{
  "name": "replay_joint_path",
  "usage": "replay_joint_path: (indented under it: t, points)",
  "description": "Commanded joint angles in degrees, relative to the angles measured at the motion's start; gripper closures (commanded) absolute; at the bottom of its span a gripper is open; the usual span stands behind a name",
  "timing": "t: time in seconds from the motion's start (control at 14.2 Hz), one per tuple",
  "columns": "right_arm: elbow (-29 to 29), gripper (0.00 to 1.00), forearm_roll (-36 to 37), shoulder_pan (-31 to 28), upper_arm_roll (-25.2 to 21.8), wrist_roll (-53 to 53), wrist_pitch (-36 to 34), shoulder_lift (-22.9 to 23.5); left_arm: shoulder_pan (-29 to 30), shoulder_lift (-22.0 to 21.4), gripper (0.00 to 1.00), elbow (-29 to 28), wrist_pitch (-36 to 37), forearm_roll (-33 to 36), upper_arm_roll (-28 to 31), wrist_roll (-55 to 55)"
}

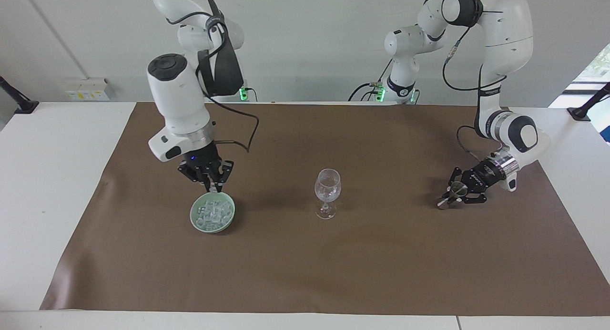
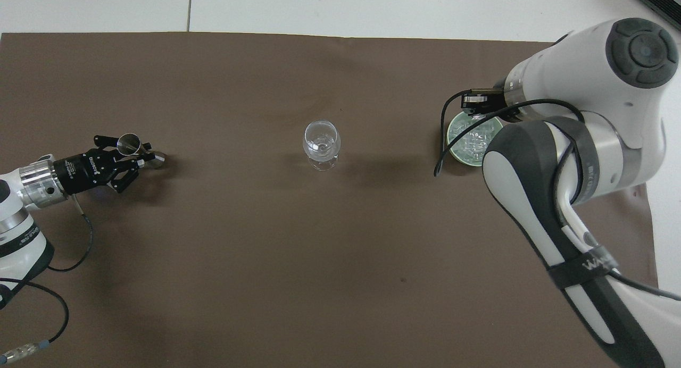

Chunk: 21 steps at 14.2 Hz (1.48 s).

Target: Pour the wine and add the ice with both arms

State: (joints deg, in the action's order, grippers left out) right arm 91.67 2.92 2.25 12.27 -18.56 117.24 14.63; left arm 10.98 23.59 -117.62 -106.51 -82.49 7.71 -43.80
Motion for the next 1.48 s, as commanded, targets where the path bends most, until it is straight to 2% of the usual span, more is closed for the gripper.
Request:
replay_joint_path:
  t: [0.0, 0.14, 0.35, 0.42, 0.49, 0.56, 0.63, 0.92, 1.06, 1.41]
  points:
    - [-2.37, 1.0, -1.59, -0.05, 2.93, -4.35, 1.76, 1.45, -0.25, -0.03, 1.0, -0.85, -1.15, -1.36, 0.11, 1.0]
    - [-2.46, 1.0, -1.43, 2.48, 4.07, -9.45, 5.17, 1.89, -0.17, -0.03, 0.97, -0.77, -1.16, -1.01, 0.11, 1.0]
    - [-5.09, 1.0, -1.16, 6.7, 4.16, -17.79, 6.24, 2.94, -0.16, -0.03, 0.76, -0.68, -1.16, -0.83, 0.11, 1.0]
    - [-6.4, 1.0, -0.81, 7.93, 4.16, -20.78, 6.33, 3.47, -0.16, 0.05, 0.63, -0.68, -1.16, -0.74, 0.11, 1.0]
    - [-7.63, 1.0, -0.72, 8.9, 4.16, -22.46, 6.33, 4.08, -0.16, 0.06, 0.4, -0.59, -1.16, -0.57, 0.11, 1.0]
    - [-8.69, 1.0, -0.72, 9.61, 4.16, -23.87, 6.33, 4.44, -0.16, 0.06, 0.25, -0.41, -1.07, -0.48, 0.11, 1.09]
    - [-9.14, 1.0, -0.81, 10.23, 4.16, -25.02, 6.42, 4.7, -0.16, 0.06, 0.02, -0.33, -0.98, -0.39, 0.2, 1.17]
    - [-9.05, 1.0, -1.51, 11.9, 4.25, -32.22, 9.66, 4.7, 0.36, 0.41, 0.0, 0.73, 0.16, 1.72, 0.29, 1.26]
    - [-8.97, 1.0, -1.95, 11.9, 4.25, -36.7, 13.09, 4.88, 0.36, 1.02, 0.0, 2.39, 0.69, 5.3, 1.51, 1.35]
    - [-8.79, 1.0, -1.69, 13.75, 4.25, -41.11, 15.91, 6.64, 0.19, 0.59, 0.0, 8.71, 2.97, 16.9, 4.59, 1.26]
